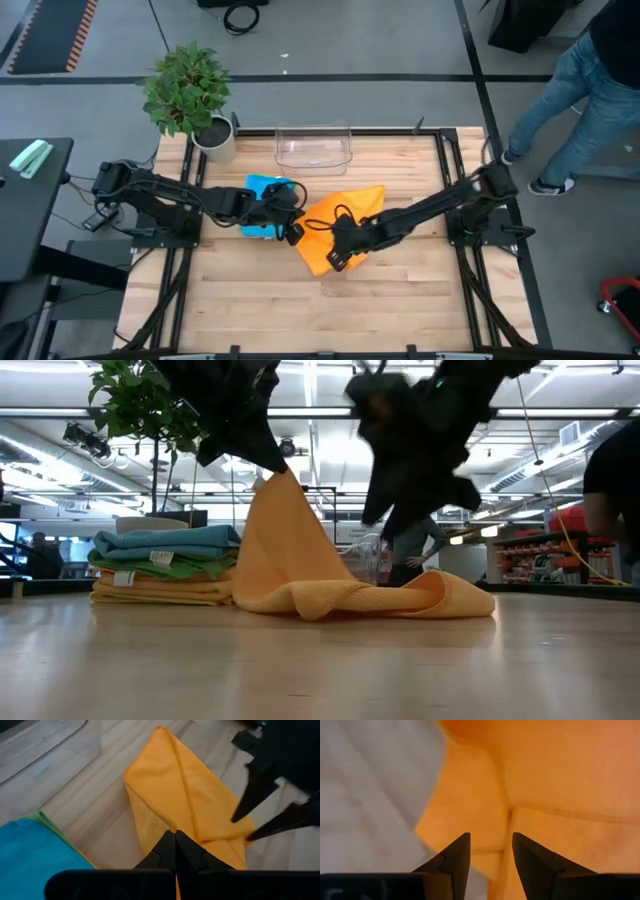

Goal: Fold microfiber towels
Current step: Fold the orange microfiber cloth

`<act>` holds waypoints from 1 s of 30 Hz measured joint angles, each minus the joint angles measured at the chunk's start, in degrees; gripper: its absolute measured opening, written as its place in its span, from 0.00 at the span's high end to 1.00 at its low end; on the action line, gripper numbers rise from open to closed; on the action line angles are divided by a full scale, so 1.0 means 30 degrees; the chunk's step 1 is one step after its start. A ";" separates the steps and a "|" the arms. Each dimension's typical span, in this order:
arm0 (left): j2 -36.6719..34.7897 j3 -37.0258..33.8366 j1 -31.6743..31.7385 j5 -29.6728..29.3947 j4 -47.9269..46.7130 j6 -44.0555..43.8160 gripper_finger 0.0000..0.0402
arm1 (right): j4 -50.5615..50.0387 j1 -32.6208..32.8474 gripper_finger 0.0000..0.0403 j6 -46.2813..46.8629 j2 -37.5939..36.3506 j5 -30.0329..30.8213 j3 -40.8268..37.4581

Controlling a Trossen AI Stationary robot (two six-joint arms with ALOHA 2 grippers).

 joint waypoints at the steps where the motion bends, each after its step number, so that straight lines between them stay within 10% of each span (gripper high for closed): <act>1: 0.0000 0.0000 0.0014 0.0065 -0.0007 0.0137 0.99 | -0.0558 -0.0078 0.62 0.0224 0.0653 0.0014 0.0534; 25: -0.0007 0.0000 0.0044 0.0524 -0.0147 0.0343 0.99 | -0.1877 -0.0500 0.62 0.0297 0.4338 0.0055 0.2074; 30: -0.0007 0.0000 0.0066 0.0518 -0.0314 0.0343 0.99 | -0.1913 -0.0504 0.78 0.0285 0.4503 0.0356 0.2094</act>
